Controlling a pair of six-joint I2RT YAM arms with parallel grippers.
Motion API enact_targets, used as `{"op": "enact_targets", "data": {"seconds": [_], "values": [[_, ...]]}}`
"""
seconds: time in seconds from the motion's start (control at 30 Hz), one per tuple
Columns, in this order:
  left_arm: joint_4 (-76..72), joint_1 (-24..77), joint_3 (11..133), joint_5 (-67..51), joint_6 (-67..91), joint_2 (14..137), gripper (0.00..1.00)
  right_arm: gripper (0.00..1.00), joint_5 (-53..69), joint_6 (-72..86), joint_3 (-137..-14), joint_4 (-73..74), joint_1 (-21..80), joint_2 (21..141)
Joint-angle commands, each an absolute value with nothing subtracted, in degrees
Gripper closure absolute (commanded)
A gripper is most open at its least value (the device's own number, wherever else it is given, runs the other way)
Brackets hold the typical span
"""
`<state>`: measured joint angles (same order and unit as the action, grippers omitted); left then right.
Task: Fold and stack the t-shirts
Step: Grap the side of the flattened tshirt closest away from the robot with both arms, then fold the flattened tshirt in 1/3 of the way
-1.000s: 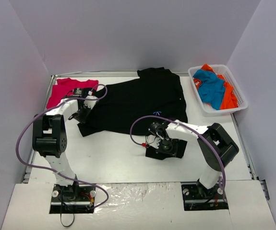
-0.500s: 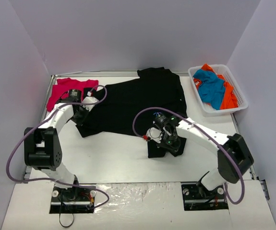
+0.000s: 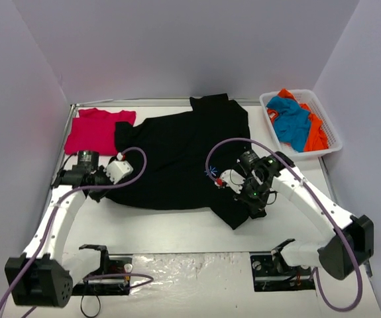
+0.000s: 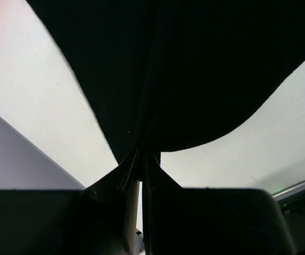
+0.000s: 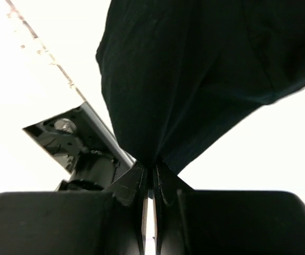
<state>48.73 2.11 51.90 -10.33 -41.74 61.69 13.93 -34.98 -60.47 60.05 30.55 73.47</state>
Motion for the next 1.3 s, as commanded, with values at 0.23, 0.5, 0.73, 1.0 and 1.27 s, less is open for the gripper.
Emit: {"op": "enact_targets", "data": {"seconds": [0.23,0.5,0.73,1.0,1.27], "values": [[59.4,2.0,44.5,-10.8,-51.2,50.9,0.98,1.0,16.3,-35.5,-64.0,67.9,29.0,67.1],[55.0,1.8,45.3,-10.1,-46.6,49.7,0.98,1.0,14.2,-36.6,-72.0,65.7,27.9,69.9],[50.1,1.5,51.6,-9.5,-42.1,57.2,0.98,1.0,9.1,-38.0,-78.1,59.5,23.8,77.9],[42.6,0.5,59.2,-3.7,-38.1,68.1,0.98,1.0,8.6,-40.8,-87.4,56.3,17.8,91.2],[41.0,0.4,65.7,-4.5,-38.2,78.7,0.98,1.0,9.3,-41.5,-101.0,55.7,15.4,105.5]]}}
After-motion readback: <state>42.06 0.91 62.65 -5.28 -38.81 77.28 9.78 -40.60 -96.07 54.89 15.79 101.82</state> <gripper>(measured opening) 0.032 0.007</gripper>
